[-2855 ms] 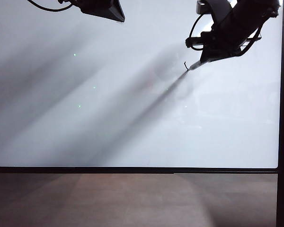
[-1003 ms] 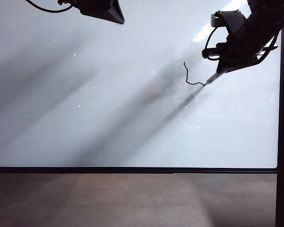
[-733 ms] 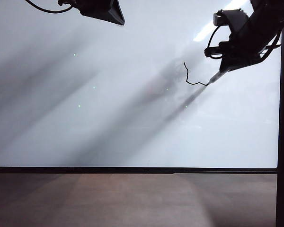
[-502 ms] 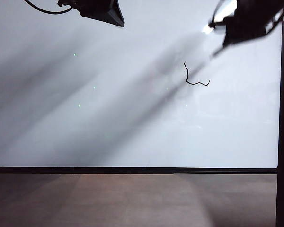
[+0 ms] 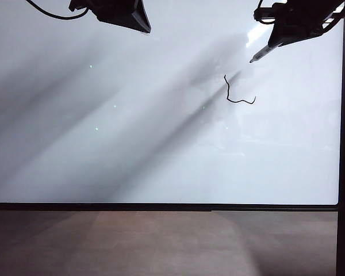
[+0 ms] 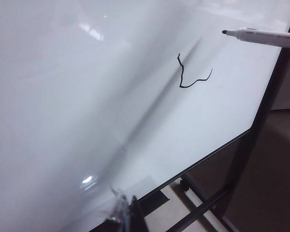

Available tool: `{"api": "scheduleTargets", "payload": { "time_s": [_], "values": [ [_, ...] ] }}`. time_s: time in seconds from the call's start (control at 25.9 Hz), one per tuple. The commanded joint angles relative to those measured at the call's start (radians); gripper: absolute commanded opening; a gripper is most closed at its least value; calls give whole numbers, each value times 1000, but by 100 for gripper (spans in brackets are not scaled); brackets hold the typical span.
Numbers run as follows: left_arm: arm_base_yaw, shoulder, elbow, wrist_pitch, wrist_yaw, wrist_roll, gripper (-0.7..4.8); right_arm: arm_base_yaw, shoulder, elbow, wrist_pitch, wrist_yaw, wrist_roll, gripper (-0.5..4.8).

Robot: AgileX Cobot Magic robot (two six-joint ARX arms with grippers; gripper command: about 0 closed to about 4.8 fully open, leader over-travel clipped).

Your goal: Reach to the right to find the marker pen, pick it up, and write the number 4 on the whiteboard.

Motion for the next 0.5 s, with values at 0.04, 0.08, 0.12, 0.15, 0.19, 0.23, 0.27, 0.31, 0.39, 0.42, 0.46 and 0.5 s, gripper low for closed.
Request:
{"api": "scheduleTargets", "payload": {
  "time_s": [0.04, 0.08, 0.12, 0.15, 0.19, 0.23, 0.27, 0.31, 0.39, 0.42, 0.46, 0.5],
  "values": [
    [-2, -6, 3, 5, 4, -3, -5, 2, -5, 2, 14, -7, 5, -6],
    [-2, -6, 3, 5, 4, -3, -5, 2, -4, 2, 15, -7, 5, -5],
    [-2, -6, 3, 6, 4, -3, -5, 2, -2, 2, 15, -7, 4, -6],
    [-2, -6, 3, 6, 4, -3, -5, 2, 2, 2, 16, -7, 4, -6],
    [-2, -6, 3, 6, 4, -3, -5, 2, 7, 2, 16, -6, 4, -6],
    [-2, -6, 3, 6, 4, -3, -5, 2, 8, 2, 15, -7, 4, -5],
    [-2, -6, 3, 6, 4, -3, -5, 2, 11, 2, 15, -8, 4, -5],
    [-2, -6, 3, 6, 4, -4, -5, 2, 15, 2, 16, -16, 4, -5],
    [-2, -6, 3, 6, 4, -3, -5, 2, 20, 2, 20, -34, 4, -6],
    [-2, -6, 3, 6, 4, -4, -5, 2, 22, 2, 24, -34, 4, -5],
    [-2, -6, 3, 6, 3, -3, -5, 2, 27, 2, 32, -29, 4, -6],
    [-2, -6, 3, 6, 3, -3, -5, 2, 30, 2, 39, -26, 4, -6]
  ]
}}
